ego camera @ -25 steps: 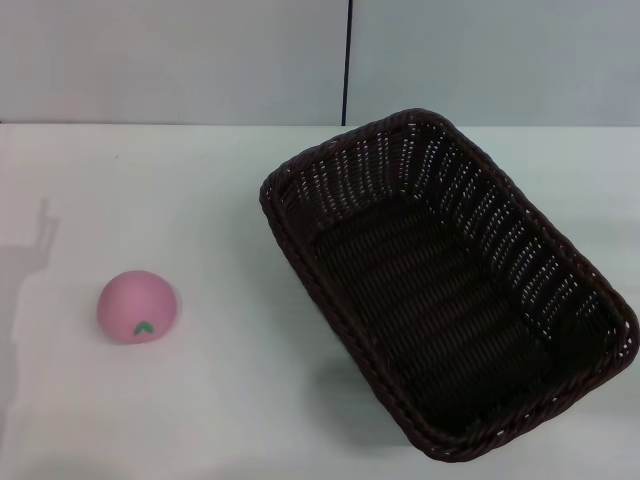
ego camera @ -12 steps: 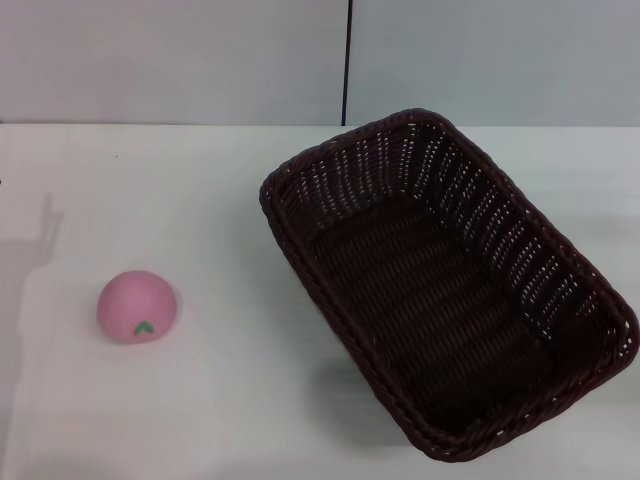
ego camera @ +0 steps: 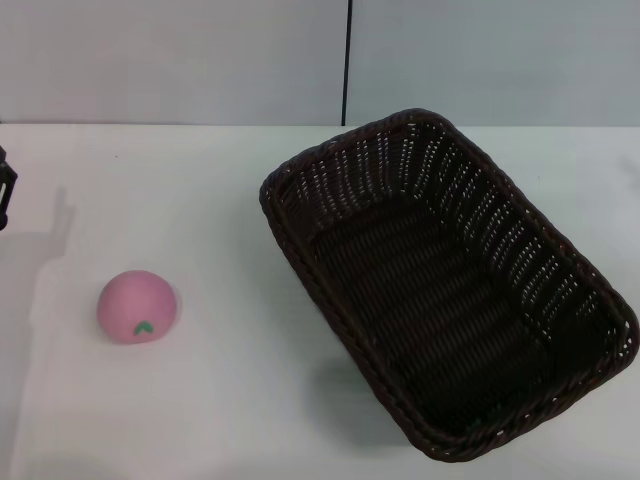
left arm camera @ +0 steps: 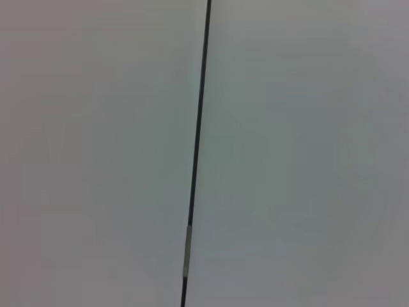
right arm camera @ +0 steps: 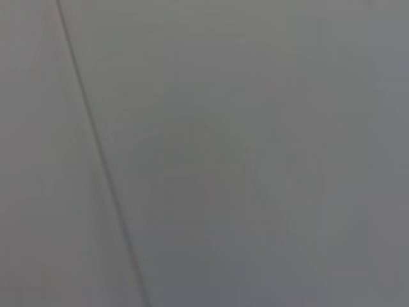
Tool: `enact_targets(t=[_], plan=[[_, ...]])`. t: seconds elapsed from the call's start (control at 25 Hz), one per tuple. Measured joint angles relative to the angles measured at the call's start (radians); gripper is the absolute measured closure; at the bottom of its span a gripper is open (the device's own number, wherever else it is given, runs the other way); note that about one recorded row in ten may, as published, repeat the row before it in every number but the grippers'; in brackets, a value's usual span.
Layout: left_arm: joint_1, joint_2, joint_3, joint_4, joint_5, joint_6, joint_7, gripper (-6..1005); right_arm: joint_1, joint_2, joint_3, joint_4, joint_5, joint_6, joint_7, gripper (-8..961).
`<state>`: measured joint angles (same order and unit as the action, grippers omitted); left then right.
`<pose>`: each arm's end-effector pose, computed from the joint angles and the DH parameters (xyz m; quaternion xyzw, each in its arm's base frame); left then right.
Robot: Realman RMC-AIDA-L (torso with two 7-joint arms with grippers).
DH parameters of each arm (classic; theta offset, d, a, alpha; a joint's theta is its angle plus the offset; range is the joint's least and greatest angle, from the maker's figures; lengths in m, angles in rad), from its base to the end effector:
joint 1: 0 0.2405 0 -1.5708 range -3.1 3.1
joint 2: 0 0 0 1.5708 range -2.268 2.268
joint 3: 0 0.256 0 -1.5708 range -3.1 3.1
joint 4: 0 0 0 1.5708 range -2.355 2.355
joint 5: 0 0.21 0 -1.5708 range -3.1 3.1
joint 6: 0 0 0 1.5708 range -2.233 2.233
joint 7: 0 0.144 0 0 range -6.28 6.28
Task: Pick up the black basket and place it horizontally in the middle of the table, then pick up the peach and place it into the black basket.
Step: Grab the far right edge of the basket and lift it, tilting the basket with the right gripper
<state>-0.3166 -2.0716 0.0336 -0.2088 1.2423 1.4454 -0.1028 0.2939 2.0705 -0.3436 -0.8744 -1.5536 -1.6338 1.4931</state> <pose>-0.3622 0.2608 0.0000 -0.6026 -0.2649 -0.3177 0.6825 0.3124 0.2907 0.1432 -0.7664 0.2506 0.4436 0.3913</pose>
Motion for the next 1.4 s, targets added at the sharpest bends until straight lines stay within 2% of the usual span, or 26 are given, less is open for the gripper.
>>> enact_targets(t=[0.08, 0.12, 0.16, 0.24, 0.36, 0.44, 0.56, 0.68, 0.72, 0.76, 0.96, 1.12, 1.4], plan=[[-0.004, 0.0, 0.003, -0.002, 0.0, -0.005, 0.0, 199, 0.013, 0.0, -0.019, -0.196, -0.132, -0.005, 0.219, 256], [-0.006, 0.0, 0.004, -0.003, 0.0, -0.006, 0.0, 199, 0.032, -0.007, -0.042, -0.365, -0.249, -0.018, 0.416, 257], [-0.008, 0.0, 0.005, -0.004, 0.001, -0.006, 0.0, 199, 0.032, -0.007, -0.042, -0.365, -0.249, -0.018, 0.416, 257], [-0.009, 0.0, 0.007, -0.004, 0.004, 0.0, -0.001, 199, 0.068, -0.025, -0.055, -0.517, -0.392, -0.062, 0.599, 257], [-0.009, 0.001, 0.007, -0.004, 0.014, 0.014, -0.001, 199, 0.166, -0.066, -0.059, -0.659, -0.609, -0.173, 0.802, 257], [-0.004, 0.003, 0.007, -0.001, 0.023, 0.023, -0.002, 199, 0.243, -0.095, -0.059, -0.685, -0.75, -0.266, 0.871, 257], [-0.002, 0.003, 0.008, 0.001, 0.026, 0.022, -0.002, 199, 0.348, -0.123, -0.075, -0.654, -0.899, -0.375, 0.926, 258], [-0.001, 0.002, 0.009, -0.001, 0.028, 0.017, -0.002, 199, 0.399, -0.129, -0.167, -0.587, -0.946, -0.41, 0.991, 258], [-0.001, 0.002, 0.009, -0.001, 0.028, 0.013, -0.002, 199, 0.407, -0.125, -0.264, -0.548, -0.949, -0.387, 1.041, 258], [-0.001, 0.001, 0.009, -0.002, 0.028, 0.011, -0.002, 199, 0.407, -0.125, -0.264, -0.548, -0.949, -0.387, 1.041, 258], [0.003, 0.0, 0.009, -0.003, 0.028, -0.002, -0.002, 199, 0.429, -0.111, -0.434, -0.4, -0.967, -0.252, 1.116, 259], [0.018, 0.002, 0.009, -0.002, 0.028, -0.003, -0.002, 199, 0.461, -0.091, -0.497, -0.264, -1.0, -0.145, 1.125, 259], [0.023, 0.002, 0.009, -0.003, 0.028, -0.004, -0.001, 199, 0.497, -0.078, -0.553, -0.064, -0.998, 0.029, 1.077, 260]])
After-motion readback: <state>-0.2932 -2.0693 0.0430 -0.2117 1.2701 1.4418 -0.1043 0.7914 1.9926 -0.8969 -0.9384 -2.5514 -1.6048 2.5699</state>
